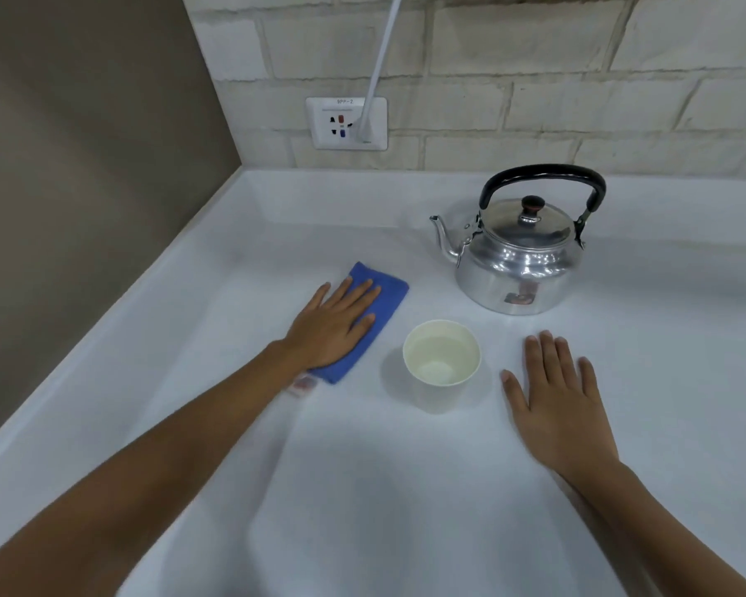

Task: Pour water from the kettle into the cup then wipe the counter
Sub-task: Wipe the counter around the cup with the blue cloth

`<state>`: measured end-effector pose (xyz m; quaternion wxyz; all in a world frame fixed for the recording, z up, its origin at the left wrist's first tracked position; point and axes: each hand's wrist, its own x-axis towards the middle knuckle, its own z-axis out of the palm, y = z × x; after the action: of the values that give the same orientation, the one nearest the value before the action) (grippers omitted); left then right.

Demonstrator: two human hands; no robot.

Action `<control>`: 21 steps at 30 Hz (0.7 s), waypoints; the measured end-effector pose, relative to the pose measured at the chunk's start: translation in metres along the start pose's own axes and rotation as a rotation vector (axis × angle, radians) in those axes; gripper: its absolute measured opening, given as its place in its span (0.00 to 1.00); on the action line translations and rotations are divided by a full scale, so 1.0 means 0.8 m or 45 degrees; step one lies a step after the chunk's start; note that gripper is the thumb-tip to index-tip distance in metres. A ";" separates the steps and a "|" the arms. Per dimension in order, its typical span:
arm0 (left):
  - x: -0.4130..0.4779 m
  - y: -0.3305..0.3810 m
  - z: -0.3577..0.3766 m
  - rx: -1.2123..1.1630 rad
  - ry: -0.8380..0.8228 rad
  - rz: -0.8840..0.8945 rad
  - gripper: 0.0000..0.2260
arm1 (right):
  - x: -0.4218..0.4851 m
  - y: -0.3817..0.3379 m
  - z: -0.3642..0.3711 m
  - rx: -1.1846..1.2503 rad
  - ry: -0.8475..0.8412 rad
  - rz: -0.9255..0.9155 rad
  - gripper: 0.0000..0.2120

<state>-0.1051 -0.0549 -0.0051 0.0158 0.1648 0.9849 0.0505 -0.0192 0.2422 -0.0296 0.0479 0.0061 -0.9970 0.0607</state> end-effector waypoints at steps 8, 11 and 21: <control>-0.014 0.047 0.006 -0.149 0.029 -0.165 0.24 | -0.001 0.002 -0.004 -0.007 -0.006 -0.020 0.33; -0.083 0.060 0.015 -0.209 0.057 -0.021 0.24 | 0.000 0.002 -0.004 -0.002 -0.020 -0.016 0.33; -0.152 0.002 0.003 -0.166 0.061 -0.196 0.24 | -0.001 0.002 -0.003 -0.003 -0.013 -0.016 0.33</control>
<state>0.0104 -0.0927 -0.0056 0.0069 0.0859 0.9894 0.1171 -0.0186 0.2442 -0.0274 0.0433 0.0126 -0.9972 0.0593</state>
